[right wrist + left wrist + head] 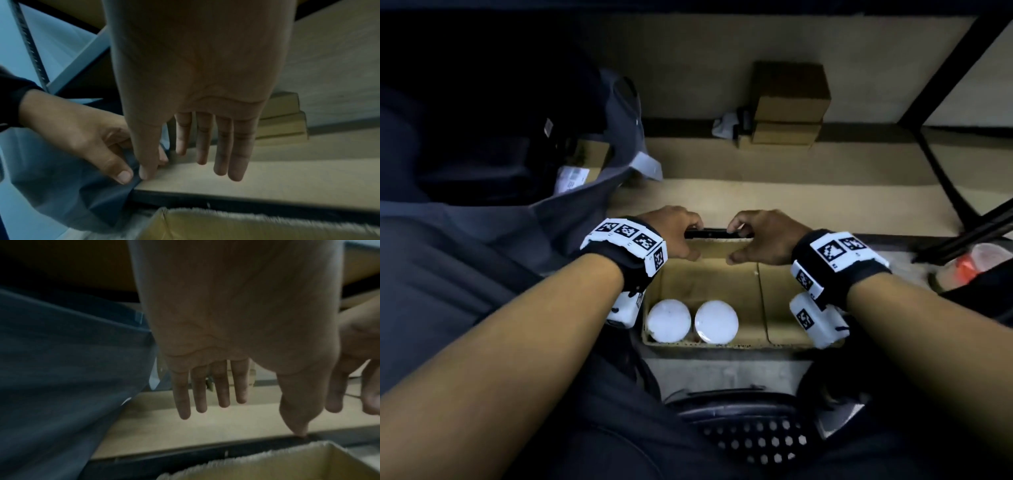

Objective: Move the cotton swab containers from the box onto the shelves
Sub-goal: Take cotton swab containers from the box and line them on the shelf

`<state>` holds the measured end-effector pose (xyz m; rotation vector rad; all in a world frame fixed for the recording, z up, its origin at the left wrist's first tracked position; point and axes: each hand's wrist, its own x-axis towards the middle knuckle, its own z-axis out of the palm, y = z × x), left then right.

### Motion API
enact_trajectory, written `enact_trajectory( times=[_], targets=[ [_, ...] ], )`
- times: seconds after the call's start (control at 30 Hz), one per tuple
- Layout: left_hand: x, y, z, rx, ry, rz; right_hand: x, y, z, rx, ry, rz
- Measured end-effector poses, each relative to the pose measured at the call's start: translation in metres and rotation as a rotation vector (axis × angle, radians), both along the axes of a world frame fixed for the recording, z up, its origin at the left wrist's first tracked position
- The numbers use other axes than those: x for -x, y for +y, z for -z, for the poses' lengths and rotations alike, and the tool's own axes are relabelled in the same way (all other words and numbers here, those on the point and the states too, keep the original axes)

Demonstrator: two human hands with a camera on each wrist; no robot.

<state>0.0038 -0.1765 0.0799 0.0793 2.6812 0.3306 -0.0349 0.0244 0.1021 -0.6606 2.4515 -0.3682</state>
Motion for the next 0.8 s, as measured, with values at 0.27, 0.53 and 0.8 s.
enact_trajectory(
  times=[0.27, 0.53, 0.8],
  targets=[
    [-0.022, -0.004, 0.06, -0.018, -0.134, -0.059, -0.011, -0.006, 0.073, -0.033, -0.131, 0.087],
    [-0.03, -0.012, 0.085, 0.013, -0.233, -0.079, -0.028, -0.009, 0.115, -0.119, -0.172, 0.076],
    [-0.047, 0.006, 0.105, 0.032, -0.278, -0.083, -0.057, -0.019, 0.15, -0.135, -0.153, 0.073]
  ],
)
